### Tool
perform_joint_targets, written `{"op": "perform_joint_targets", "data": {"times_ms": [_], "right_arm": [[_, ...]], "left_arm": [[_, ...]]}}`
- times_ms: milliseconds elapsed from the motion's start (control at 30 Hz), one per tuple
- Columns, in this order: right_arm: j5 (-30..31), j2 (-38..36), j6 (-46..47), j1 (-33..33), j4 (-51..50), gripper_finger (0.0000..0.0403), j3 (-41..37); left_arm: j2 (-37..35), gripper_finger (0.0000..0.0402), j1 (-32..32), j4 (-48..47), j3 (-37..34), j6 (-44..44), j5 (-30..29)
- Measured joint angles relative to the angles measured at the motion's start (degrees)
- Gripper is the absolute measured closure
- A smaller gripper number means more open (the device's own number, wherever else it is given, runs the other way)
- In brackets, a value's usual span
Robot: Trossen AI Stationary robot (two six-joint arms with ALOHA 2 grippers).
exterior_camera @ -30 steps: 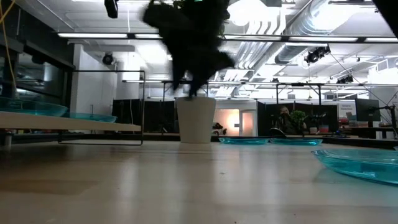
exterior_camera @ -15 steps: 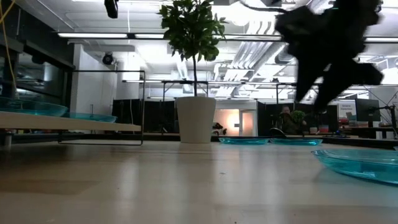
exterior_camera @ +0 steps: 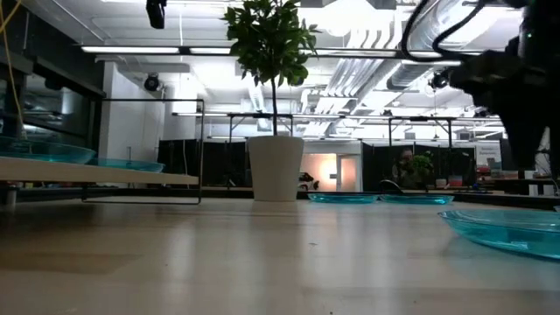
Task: Place and stack plates onto a shelf
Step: Stack the bottom right blue plate on the top blue plate on the shelf
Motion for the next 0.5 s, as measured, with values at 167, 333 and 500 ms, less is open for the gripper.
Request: {"op": "perform_joint_targets", "data": {"times_ms": [167, 333, 500], "right_arm": [[-5.4, 4.2, 0.4, 0.6, -3.2, 0.0245, 0.1], [-8.4, 7.5, 2.3, 3.8, -3.6, 0.0245, 0.1], [-10.5, 9.9, 6.3, 7.0, -7.0, 0.0245, 0.1]], "left_arm": [[0.0, 0.0255, 0.0, 0.0, 0.0, 0.0, 0.0], [0.0, 0.0255, 0.0, 0.0, 0.0, 0.0, 0.0], [0.0, 0.0255, 0.0, 0.0, 0.0, 0.0, 0.0]]}}
